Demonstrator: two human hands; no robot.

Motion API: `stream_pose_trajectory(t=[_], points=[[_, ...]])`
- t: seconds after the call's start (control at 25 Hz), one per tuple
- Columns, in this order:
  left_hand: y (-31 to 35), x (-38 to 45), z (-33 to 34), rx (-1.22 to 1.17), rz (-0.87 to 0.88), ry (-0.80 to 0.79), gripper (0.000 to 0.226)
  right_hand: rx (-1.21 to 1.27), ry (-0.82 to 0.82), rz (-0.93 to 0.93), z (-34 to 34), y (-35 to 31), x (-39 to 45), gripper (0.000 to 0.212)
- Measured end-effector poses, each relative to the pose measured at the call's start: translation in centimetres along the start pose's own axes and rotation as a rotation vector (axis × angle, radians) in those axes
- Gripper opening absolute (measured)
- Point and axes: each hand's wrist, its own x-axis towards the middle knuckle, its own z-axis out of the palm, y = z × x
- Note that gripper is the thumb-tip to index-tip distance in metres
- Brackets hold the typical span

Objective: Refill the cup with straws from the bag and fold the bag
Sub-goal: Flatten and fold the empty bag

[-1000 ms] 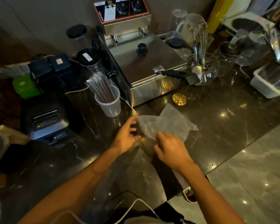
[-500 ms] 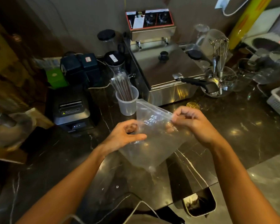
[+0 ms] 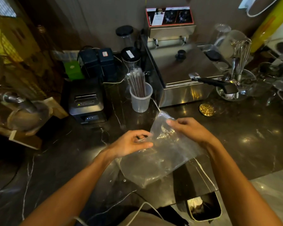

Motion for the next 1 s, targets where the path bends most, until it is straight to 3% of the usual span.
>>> stream_pose_trajectory(t=[0.16, 0.28, 0.4, 0.56, 0.64, 0.76, 0.88, 1.0], points=[[-0.8, -0.8, -0.6, 0.004, -0.043, 0.002, 0.06, 0.173, -0.015, -0.102, 0.0, -0.1, 0.1, 0.042], [-2.2, -1.8, -0.9, 0.017, -0.019, 0.185, 0.022, 0.246, 0.102, -0.109, -0.6, 1.1, 0.0, 0.045], [-2.8, -1.5, -0.9, -0.07, -0.06, 0.396, 0.036, 0.277, 0.248, -0.116, 0.2, 2.2, 0.5, 0.055], [-2.5, -1.9, -1.5, -0.189, -0.03, 0.492, 0.047, 0.222, 0.375, -0.159, 1.8, 3.4, 0.9, 0.057], [-2.9, -2.3, -2.1, -0.433, -0.061, 0.477, 0.054, 0.257, 0.422, -0.168, 1.8, 3.6, 0.8, 0.058], [-3.1, -2.6, -1.8, -0.713, -0.202, 0.308, 0.057, 0.421, 0.499, -0.12, 1.2, 4.1, 1.2, 0.06], [-3.3, -2.0, 0.5, -0.576, -0.272, 0.264, 0.056, 0.445, 0.534, -0.127, 1.4, 4.1, 1.4, 0.064], [-3.3, -1.8, 2.8, -0.422, -0.248, 0.479, 0.044, 0.414, 0.545, -0.122, 1.6, 4.3, 1.1, 0.066]])
